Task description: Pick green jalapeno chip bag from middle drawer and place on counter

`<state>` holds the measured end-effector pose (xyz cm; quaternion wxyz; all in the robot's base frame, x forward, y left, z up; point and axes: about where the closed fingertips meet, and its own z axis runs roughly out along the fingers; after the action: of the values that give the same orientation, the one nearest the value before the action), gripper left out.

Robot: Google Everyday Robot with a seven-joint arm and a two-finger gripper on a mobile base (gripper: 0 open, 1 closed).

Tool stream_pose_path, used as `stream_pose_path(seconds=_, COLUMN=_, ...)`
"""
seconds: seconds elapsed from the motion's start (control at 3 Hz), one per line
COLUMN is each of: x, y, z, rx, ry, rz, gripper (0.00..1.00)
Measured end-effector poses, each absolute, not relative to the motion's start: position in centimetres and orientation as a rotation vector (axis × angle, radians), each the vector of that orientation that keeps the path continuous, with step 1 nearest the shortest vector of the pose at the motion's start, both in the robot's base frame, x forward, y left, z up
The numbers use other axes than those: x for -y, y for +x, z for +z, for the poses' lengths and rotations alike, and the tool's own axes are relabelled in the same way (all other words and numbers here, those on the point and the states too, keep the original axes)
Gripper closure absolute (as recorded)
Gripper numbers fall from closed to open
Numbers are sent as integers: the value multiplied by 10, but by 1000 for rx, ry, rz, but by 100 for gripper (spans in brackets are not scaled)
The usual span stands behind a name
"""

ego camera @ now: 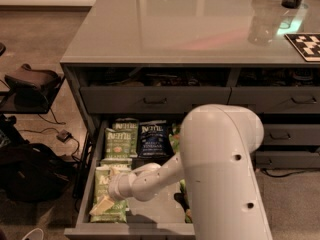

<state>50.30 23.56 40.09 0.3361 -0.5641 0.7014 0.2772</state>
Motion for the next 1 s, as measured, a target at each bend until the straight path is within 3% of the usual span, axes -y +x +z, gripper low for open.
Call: stream_pose_path(seconds=1.0, x=-209, y=507, z=376, rx=-1919, ry=-1363, rz=778, gripper=66)
